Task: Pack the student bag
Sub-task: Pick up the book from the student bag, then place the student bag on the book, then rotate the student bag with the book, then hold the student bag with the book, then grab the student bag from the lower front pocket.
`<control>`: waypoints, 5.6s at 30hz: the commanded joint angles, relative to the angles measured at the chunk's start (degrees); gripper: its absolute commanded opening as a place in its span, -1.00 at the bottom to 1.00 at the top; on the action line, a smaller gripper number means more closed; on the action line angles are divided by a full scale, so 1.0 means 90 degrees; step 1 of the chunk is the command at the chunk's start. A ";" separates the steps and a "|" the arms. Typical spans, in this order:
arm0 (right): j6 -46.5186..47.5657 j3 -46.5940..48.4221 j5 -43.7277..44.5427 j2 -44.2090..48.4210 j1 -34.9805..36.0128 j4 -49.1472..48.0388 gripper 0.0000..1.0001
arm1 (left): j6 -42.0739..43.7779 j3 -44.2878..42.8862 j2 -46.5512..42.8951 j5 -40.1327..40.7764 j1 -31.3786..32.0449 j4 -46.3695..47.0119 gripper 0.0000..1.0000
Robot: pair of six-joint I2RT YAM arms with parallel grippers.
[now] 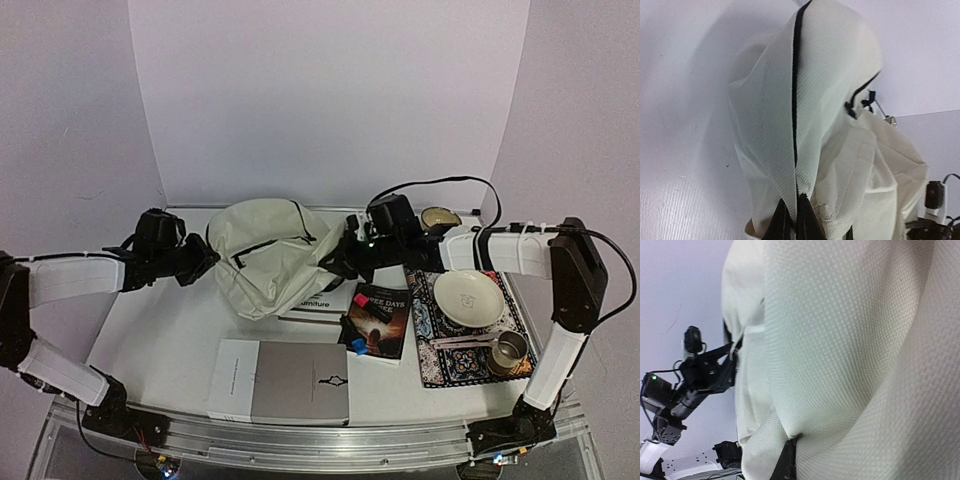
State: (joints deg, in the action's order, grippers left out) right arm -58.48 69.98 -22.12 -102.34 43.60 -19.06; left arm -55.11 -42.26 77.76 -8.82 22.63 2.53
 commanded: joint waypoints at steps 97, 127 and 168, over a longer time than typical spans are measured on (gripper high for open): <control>0.2837 0.1819 0.1622 -0.0540 0.0447 0.1841 0.34 | 0.2554 0.0994 -0.4881 -0.2040 0.0045 -0.3528 0.46; 0.2897 0.0499 0.1064 0.0131 0.0599 0.1748 -1.00 | 0.3656 -0.1410 -0.2957 -0.1281 0.0047 -0.5315 0.56; 0.3680 0.0837 0.0286 -0.0146 0.0533 0.1973 -1.00 | 0.5676 -0.3264 0.1617 0.0838 0.2288 -0.4949 -0.90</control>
State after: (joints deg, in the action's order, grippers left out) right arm -27.59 76.53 -18.23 -105.03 48.25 -1.67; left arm -4.29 -69.23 92.78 -6.62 43.19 -42.98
